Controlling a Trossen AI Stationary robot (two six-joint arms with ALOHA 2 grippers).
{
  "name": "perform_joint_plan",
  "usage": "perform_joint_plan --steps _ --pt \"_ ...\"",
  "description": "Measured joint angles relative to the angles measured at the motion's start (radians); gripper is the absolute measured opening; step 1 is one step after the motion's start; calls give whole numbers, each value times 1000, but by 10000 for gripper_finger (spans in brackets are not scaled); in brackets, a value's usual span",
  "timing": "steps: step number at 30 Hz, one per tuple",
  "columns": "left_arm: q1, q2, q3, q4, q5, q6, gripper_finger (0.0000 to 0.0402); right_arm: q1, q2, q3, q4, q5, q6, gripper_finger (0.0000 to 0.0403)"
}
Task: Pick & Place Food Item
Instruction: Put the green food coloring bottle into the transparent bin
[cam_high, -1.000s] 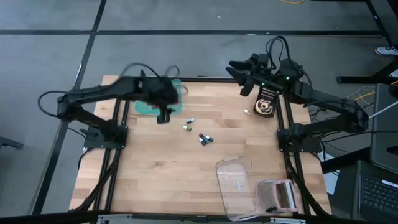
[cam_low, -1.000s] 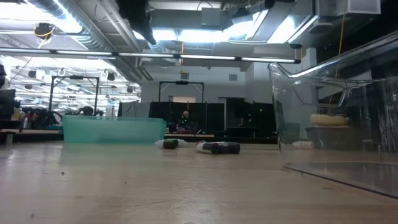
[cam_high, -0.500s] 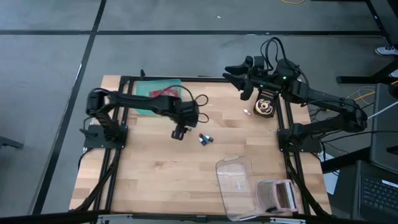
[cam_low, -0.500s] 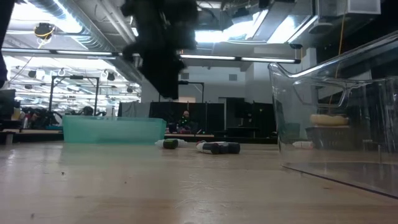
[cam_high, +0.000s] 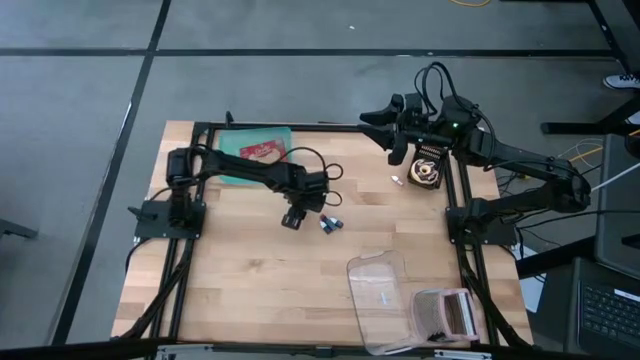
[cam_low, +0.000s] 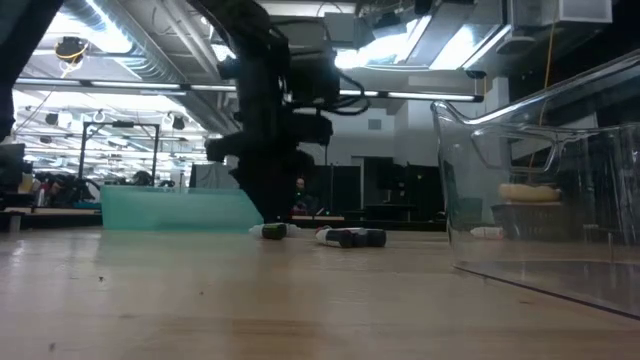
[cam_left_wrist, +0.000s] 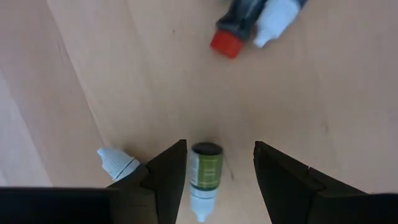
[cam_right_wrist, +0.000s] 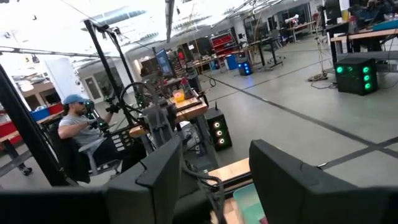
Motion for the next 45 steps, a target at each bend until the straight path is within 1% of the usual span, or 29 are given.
perform_joint_plan --steps 7,10,16,21,23,26,28,31,35,38,42,45 --pt "37 34 0 -3 -3 33 180 0 0 0 0 0 11 186" --pt "62 32 -15 14 3 44 173 0 0 0 0 0 14 186" --pt "93 29 -44 24 66 34 135 0 -1 0 1 1 14 186" --pt "84 28 -50 38 61 25 104 0 -1 0 1 4 12 186" --pt "83 28 -50 48 71 2 95 0 -1 0 1 5 10 186" --pt "83 30 -53 55 132 -64 84 0 -1 0 1 5 9 186" --pt "81 31 -53 69 153 -129 78 0 -1 0 1 5 9 186" --pt "93 31 -39 74 232 -238 75 0 -1 0 1 4 9 186" --pt "119 31 34 103 325 -362 75 0 -1 0 8 4 9 186" --pt "138 31 120 130 377 -402 73 0 -1 0 23 1 9 186" --pt "149 29 257 216 477 -469 72 0 -14 0 42 -8 9 186" --pt "135 27 350 317 523 -524 72 -1 -32 0 92 -19 -1 186"
